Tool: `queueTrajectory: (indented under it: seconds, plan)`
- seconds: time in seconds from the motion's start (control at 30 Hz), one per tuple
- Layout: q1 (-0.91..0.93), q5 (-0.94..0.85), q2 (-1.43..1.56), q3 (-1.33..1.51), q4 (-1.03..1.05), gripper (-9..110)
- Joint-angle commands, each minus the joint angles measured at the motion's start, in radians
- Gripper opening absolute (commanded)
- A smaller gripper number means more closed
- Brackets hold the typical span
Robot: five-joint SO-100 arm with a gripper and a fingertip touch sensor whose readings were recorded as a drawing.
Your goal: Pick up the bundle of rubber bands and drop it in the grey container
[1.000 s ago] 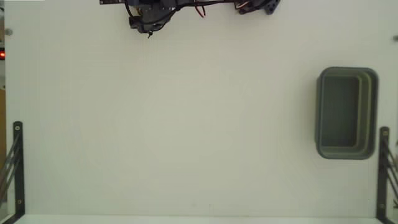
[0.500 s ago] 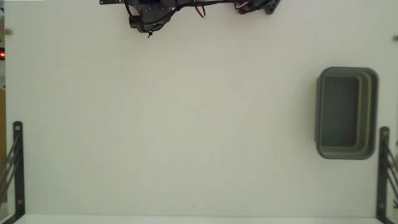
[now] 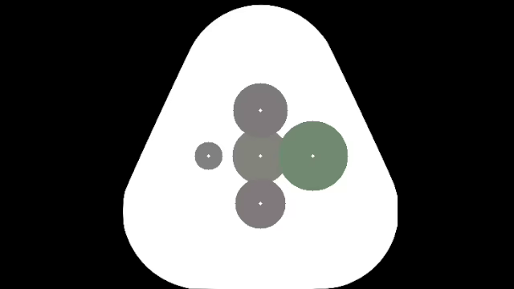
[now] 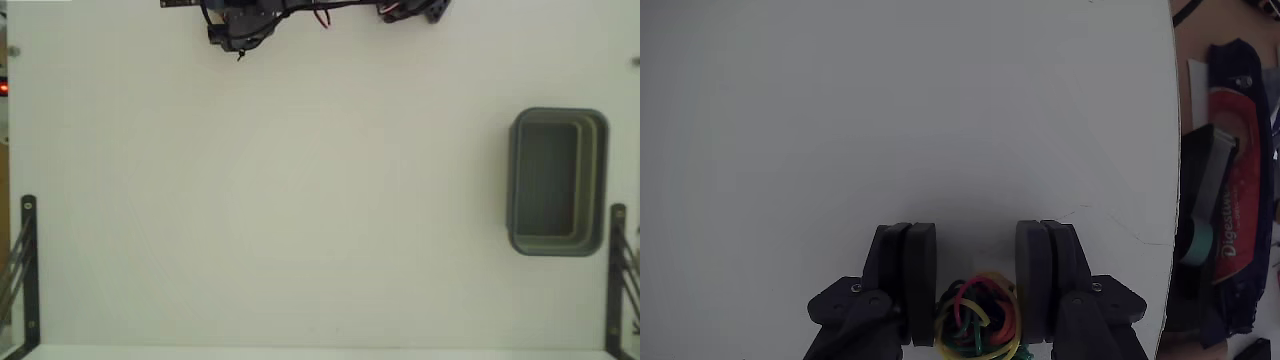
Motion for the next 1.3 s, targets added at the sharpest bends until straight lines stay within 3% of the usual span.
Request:
queueTrajectory:
  seconds: [0.0, 1.27]
  plan:
    - [0.015, 0.002, 0.016, -0.002, 0.006, 45]
    - [0.015, 0.002, 0.016, -0.002, 0.006, 42]
